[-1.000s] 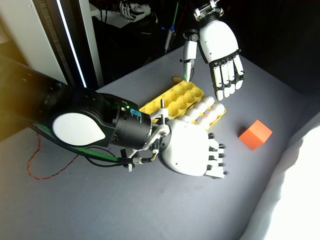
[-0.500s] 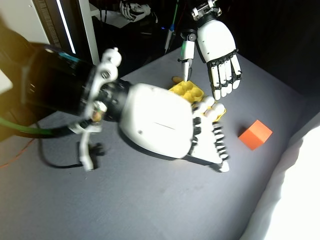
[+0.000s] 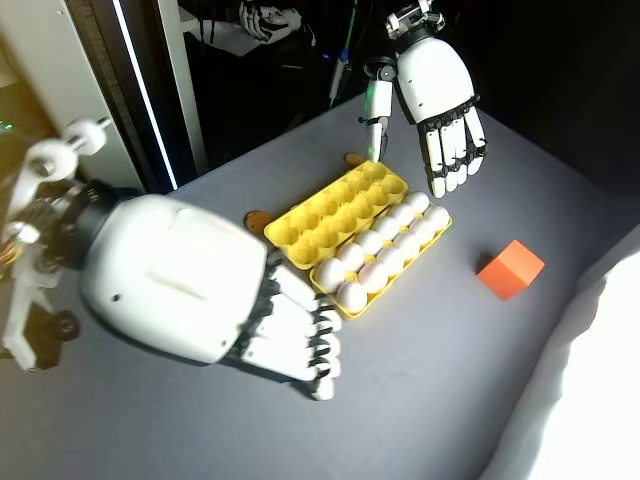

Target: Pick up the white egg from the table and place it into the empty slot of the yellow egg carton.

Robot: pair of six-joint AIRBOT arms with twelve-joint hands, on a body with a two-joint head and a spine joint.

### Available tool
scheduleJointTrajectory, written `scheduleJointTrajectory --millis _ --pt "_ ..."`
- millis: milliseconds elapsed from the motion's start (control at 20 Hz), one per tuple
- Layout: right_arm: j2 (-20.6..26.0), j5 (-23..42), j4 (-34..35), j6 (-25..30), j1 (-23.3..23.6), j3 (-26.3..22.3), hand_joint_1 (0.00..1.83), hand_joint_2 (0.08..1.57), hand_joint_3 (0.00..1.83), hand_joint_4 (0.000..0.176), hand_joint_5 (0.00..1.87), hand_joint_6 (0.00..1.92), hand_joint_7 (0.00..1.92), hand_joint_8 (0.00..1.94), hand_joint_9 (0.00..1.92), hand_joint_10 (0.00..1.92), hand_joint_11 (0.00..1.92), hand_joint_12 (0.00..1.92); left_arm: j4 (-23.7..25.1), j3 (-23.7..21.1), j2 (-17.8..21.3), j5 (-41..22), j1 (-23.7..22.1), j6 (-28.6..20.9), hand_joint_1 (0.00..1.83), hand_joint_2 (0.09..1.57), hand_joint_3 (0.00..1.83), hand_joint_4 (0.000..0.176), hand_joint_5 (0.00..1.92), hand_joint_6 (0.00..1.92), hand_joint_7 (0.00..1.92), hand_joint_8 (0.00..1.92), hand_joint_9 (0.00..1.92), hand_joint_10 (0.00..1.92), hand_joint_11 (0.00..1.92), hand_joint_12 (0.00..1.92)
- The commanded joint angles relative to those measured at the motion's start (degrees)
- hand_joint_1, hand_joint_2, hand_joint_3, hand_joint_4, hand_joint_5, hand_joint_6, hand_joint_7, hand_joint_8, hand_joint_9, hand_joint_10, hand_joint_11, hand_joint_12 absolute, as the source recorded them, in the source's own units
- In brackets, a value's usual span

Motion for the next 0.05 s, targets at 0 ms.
scheduleJointTrajectory --millis 0 --pt "0.85 4.99 -0.08 0.58 -0.33 -0.06 0.57 1.0 0.0 0.0 0.32 0.02 0.35 0.02 0.29 0.03 0.0 0.75 3.37 0.29 0.65 -0.89 -0.64 -0.03 0.07 1.26 0.0 0.0 0.31 0.0 0.36 0.0 0.35 0.0 0.0 0.7"
